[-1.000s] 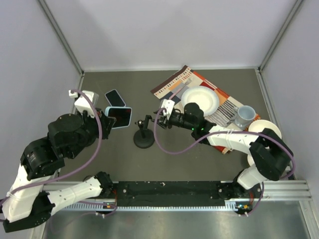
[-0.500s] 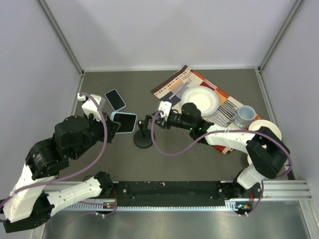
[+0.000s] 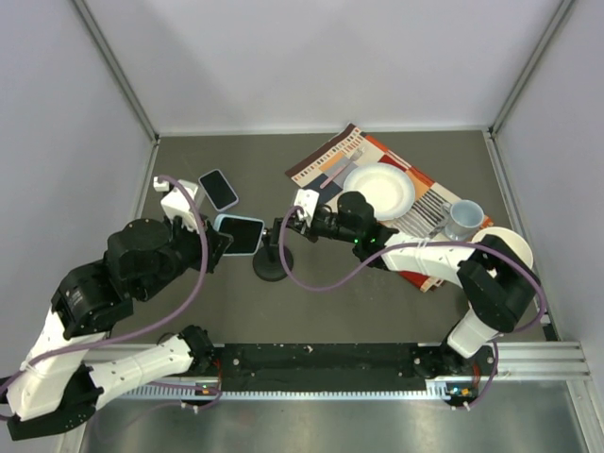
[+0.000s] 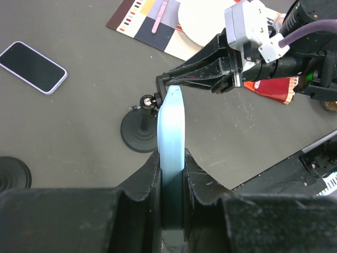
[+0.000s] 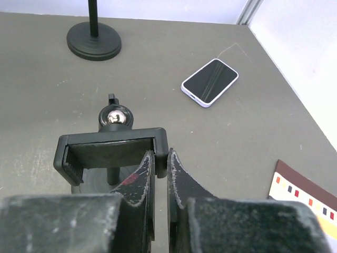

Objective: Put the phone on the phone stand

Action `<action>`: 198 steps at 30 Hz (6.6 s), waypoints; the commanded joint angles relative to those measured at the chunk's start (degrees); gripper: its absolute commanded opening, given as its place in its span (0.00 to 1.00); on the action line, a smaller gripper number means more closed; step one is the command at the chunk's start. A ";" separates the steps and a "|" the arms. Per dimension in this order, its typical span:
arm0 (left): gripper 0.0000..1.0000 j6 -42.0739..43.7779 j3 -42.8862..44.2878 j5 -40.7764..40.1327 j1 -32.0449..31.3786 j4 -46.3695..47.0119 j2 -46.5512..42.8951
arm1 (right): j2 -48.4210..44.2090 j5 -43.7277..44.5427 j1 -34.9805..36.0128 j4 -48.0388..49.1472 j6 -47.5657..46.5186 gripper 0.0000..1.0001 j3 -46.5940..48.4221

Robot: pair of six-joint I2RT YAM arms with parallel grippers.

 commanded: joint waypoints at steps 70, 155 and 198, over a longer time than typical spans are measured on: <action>0.00 45.08 -10.19 41.29 10.16 18.26 18.48 | -2.34 -26.85 -5.47 -28.60 1.74 0.00 11.85; 0.00 -19.87 -4.22 -28.15 -4.08 -27.09 31.40 | -17.36 21.31 7.80 -20.60 3.32 0.00 4.38; 0.00 -23.56 -2.56 -25.25 -1.44 -27.62 34.56 | -16.23 71.23 28.37 -17.72 12.82 0.00 6.14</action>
